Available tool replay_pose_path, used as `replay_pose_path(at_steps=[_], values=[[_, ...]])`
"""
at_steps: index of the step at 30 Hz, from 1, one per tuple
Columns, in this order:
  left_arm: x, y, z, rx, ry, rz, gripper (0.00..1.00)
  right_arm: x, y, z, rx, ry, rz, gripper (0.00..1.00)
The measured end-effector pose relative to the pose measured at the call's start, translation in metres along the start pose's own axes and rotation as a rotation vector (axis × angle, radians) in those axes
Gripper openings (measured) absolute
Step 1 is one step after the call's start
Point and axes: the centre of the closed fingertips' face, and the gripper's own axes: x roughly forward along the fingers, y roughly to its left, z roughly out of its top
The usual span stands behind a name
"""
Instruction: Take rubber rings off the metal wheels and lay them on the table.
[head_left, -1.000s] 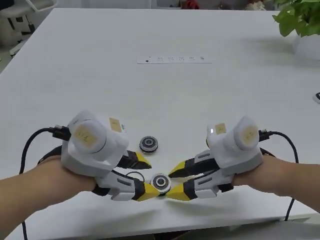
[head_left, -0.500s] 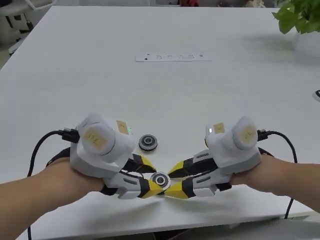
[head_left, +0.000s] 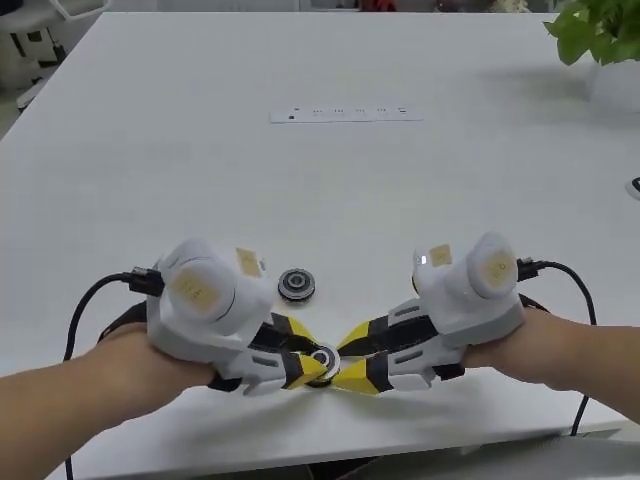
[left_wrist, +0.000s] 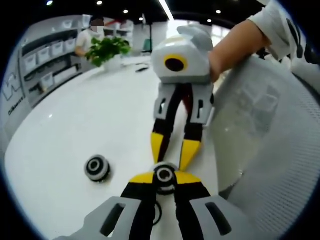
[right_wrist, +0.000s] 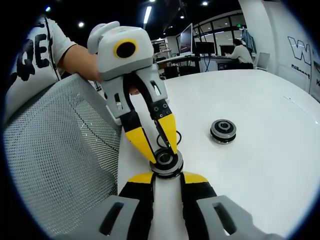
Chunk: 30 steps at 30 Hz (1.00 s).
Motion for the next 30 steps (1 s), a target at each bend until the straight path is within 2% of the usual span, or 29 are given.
replay_pose_path(at_steps=[4,27,28,29,30], values=[[0.0008,-0.0005,0.0005,0.024,0.005,0.007,0.13,0.0002,-0.0001,0.0001,0.001,0.000,0.001,0.17],[0.0007,0.0018,-0.0001,0.024,-0.001,0.013,0.13,-0.0006,0.0001,-0.0006,-0.031,0.011,0.006,0.13],[0.0006,0.0017,-0.0002,0.023,-0.001,0.013,0.13,-0.0017,-0.0033,-0.0043,-0.040,0.035,-0.013,0.09],[0.0003,0.0017,-0.0004,0.024,-0.001,0.013,0.13,-0.0014,0.0001,-0.0023,-0.039,0.021,0.005,0.06],[0.0000,0.0016,-0.0007,0.023,-0.001,0.013,0.13,-0.0041,-0.0043,-0.0026,-0.029,0.022,-0.016,0.01]])
